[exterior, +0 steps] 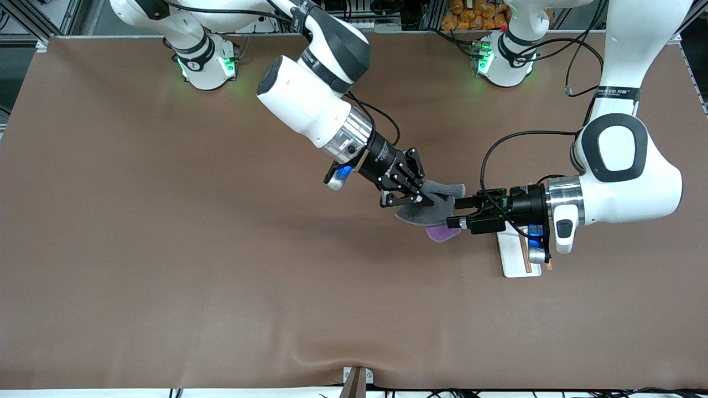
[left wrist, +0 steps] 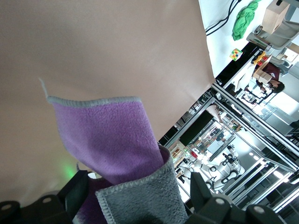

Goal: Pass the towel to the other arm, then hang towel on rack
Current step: 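Grasp the hanging towel with the left gripper below the right gripper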

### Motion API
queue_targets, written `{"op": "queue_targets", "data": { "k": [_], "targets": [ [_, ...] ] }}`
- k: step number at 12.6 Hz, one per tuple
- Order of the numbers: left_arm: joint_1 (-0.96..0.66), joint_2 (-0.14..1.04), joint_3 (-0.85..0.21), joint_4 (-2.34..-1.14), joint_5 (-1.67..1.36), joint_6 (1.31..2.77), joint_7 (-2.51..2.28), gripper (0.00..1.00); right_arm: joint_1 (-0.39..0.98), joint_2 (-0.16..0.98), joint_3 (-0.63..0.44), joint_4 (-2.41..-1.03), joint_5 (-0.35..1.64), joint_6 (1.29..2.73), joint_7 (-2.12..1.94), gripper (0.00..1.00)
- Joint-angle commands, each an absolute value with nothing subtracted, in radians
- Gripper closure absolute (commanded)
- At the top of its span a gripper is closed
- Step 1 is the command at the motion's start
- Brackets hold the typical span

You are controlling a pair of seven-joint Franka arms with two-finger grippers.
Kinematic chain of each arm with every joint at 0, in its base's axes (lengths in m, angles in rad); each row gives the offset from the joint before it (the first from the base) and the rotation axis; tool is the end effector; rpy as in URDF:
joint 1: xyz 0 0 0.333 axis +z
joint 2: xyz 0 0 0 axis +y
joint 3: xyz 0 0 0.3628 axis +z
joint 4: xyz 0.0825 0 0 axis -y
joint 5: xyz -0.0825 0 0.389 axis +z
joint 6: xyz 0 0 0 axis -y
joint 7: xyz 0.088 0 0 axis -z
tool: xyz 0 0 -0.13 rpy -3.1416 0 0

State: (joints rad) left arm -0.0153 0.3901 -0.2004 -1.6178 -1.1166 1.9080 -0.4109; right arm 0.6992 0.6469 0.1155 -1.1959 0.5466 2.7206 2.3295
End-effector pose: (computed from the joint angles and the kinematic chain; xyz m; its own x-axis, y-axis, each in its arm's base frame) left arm 0.6687 -0.2119 0.4676 0.7589 0.2574 -0.5983 0.6493 -0.3710 0.6640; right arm 0.6073 0.5751 0.5298 -0.1925 -0.5319 -0.8246 -0.9073 0.4166 -0.0570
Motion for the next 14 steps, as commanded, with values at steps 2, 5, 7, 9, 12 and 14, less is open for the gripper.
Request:
{"op": "queue_targets", "data": {
  "k": [2, 5, 7, 9, 12, 14],
  "targets": [
    [-0.014, 0.367, -0.216, -1.635, -1.152, 1.916, -0.41, 0.04, 0.713, 0.663, 0.106, -1.173, 0.534, 2.743, 2.365, 1.0],
    [-0.014, 0.367, -0.218, -1.635, -1.19, 1.914, -0.417, 0.04, 0.713, 0.663, 0.106, -1.177, 0.532, 2.743, 2.364, 1.0],
    [-0.011, 0.364, -0.218, -1.631, -1.192, 1.908, -0.44, 0.04, 0.713, 0.663, 0.107, -1.177, 0.525, 2.743, 2.365, 1.0],
    [-0.005, 0.362, -0.218, -1.628, -1.193, 1.904, -0.445, 0.04, 0.713, 0.663, 0.107, -1.177, 0.525, 2.743, 2.365, 1.0],
    [0.0, 0.362, -0.216, -1.618, -1.196, 1.904, -0.452, 0.05, 0.713, 0.664, 0.106, -1.177, 0.525, 2.743, 2.364, 1.0],
    [0.011, 0.365, -0.216, -1.608, -1.197, 1.904, -0.454, 0.12, 0.713, 0.664, 0.107, -1.177, 0.523, 2.744, 2.364, 1.0]
  ]
}}
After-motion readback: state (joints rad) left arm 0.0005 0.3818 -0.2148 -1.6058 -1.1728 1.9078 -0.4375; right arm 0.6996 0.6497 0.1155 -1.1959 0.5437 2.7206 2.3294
